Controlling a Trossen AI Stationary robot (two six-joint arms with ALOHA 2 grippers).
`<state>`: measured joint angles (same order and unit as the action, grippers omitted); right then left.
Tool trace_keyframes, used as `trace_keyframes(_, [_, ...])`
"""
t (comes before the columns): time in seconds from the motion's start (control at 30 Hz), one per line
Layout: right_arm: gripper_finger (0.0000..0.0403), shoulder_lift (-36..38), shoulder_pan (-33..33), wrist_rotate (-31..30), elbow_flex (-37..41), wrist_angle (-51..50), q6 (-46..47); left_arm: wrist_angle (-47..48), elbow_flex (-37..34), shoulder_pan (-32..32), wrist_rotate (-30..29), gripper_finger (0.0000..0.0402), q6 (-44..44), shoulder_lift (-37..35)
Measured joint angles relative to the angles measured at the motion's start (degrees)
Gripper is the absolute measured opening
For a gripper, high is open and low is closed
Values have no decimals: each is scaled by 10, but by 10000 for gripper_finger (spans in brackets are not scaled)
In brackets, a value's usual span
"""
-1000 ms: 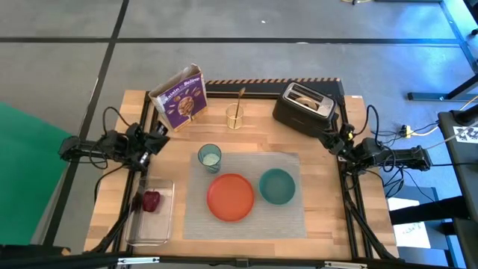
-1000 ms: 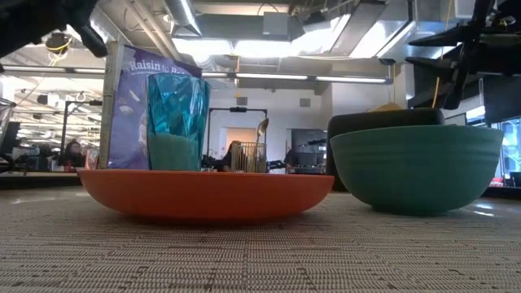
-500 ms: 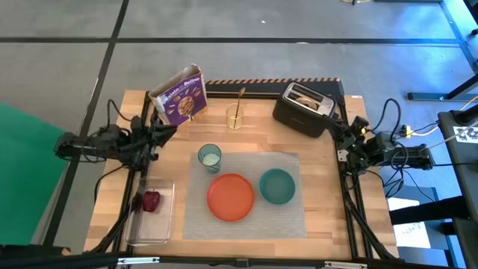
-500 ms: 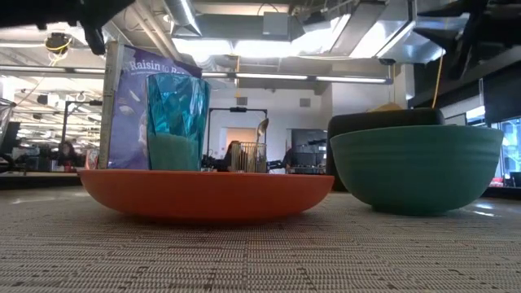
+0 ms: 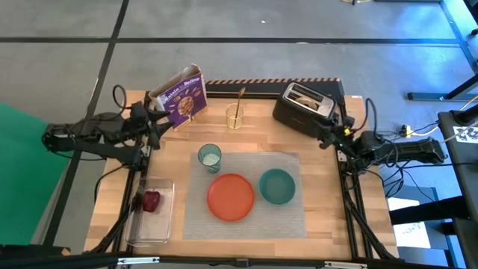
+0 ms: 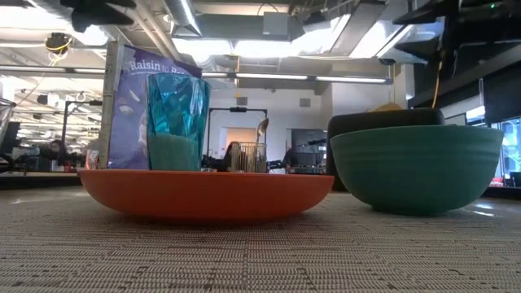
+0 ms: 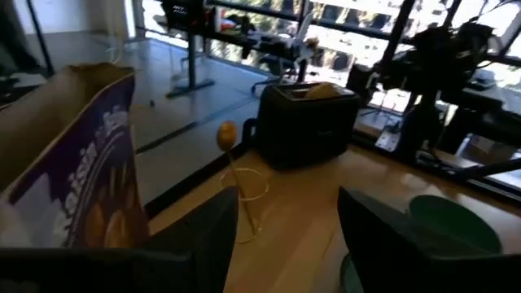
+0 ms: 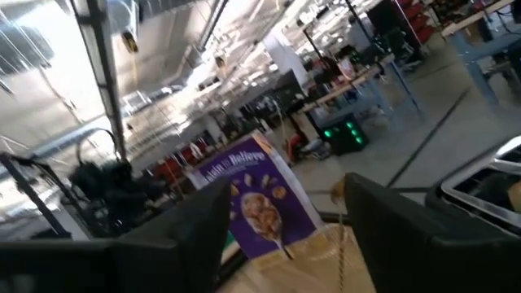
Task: Arrange a breakfast setting
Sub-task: Pour the cereal from the cereal box into the blue bowl
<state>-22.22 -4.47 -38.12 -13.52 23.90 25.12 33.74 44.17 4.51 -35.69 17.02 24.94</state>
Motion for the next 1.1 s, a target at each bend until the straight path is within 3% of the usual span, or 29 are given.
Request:
trace_keyframes(0.13, [265, -30, 0, 0, 0, 0, 5, 18, 10, 0, -13, 205, 9, 7])
trace_keyframes(0.37, [268, -47, 0, -3, 0, 0, 16, 69, 64, 0, -37, 204, 9, 11])
trace_keyframes(0.5, [268, -47, 0, -21, 0, 0, 13, 90, 116, 0, -84, 201, -54, 30])
trace_keyframes(0.7, [269, -47, 4, -33, 0, -3, 0, 147, 158, 0, -202, 206, -129, 56])
trace_keyframes(0.9, [269, -47, 40, 3, 0, -5, 5, 204, 160, -4, -266, 256, -62, 54])
trace_keyframes(1.1, [269, -47, 92, 62, 0, -5, 19, 311, 151, -27, -258, 308, 81, 55])
